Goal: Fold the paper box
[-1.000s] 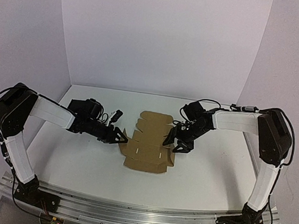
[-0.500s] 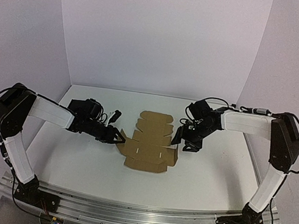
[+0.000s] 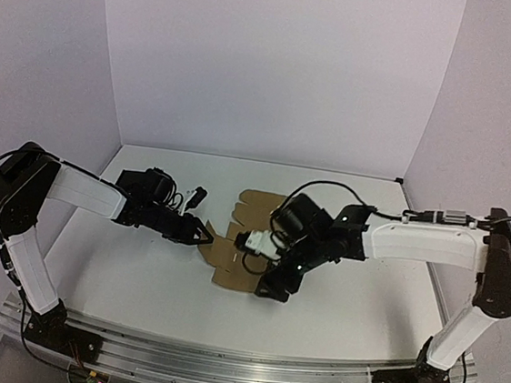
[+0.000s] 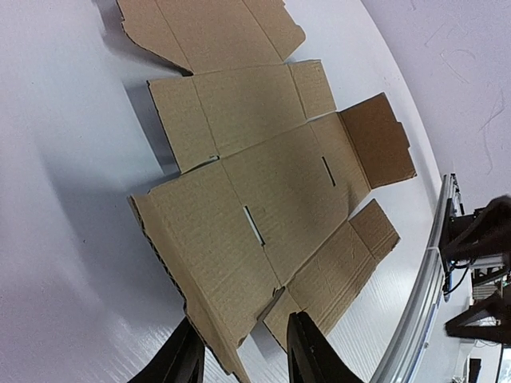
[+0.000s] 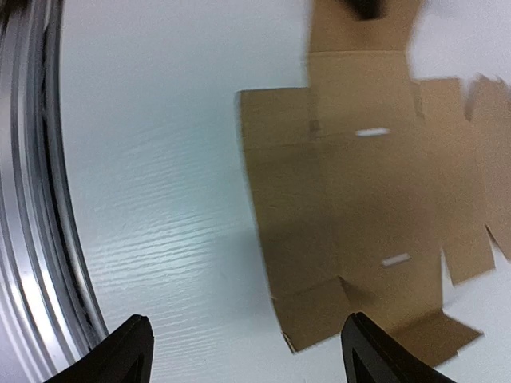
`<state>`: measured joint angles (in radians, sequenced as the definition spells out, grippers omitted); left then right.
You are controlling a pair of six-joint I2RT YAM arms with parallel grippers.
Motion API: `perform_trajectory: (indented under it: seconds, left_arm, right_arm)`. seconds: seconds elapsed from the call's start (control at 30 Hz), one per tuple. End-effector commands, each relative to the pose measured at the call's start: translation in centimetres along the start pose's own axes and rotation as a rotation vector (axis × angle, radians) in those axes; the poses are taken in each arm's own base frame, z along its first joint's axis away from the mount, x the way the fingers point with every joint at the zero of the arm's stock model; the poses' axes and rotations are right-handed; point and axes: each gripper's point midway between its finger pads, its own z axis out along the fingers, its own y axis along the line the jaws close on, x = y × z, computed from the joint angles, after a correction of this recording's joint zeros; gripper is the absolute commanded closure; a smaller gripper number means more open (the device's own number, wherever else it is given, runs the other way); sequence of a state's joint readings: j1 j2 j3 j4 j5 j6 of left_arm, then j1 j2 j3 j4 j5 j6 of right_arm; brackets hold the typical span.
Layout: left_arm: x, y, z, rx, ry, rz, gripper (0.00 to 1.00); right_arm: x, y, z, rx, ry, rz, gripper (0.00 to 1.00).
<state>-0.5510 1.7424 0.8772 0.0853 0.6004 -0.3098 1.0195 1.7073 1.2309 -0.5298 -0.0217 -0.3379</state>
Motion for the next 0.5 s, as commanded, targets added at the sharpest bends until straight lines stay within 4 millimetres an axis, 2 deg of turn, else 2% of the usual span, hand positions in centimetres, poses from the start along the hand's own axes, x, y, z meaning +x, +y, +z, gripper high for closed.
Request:
perform_trajectory:
  seconds: [0.0, 0.23, 0.47]
  left_arm:
    - [-1.5, -0.9, -0.7, -0.002, -0.045, 0.064, 0.64]
    - [-1.2, -0.7, -0.7, -0.006, -0.047, 0.076, 0.63]
    - [-1.4, -0.8, -0.5, 0.006, -0.047, 0.087, 0.63]
  right_arm:
    - [2.3, 0.1, 3.9, -0.006, 0.137, -0.411, 0.17]
    - [2.3, -1.3, 6.5, 0.069, 0.193, -0.521, 0.2]
    - [2.7, -2.5, 8.9, 0.121, 0.247, -0.553, 0.24]
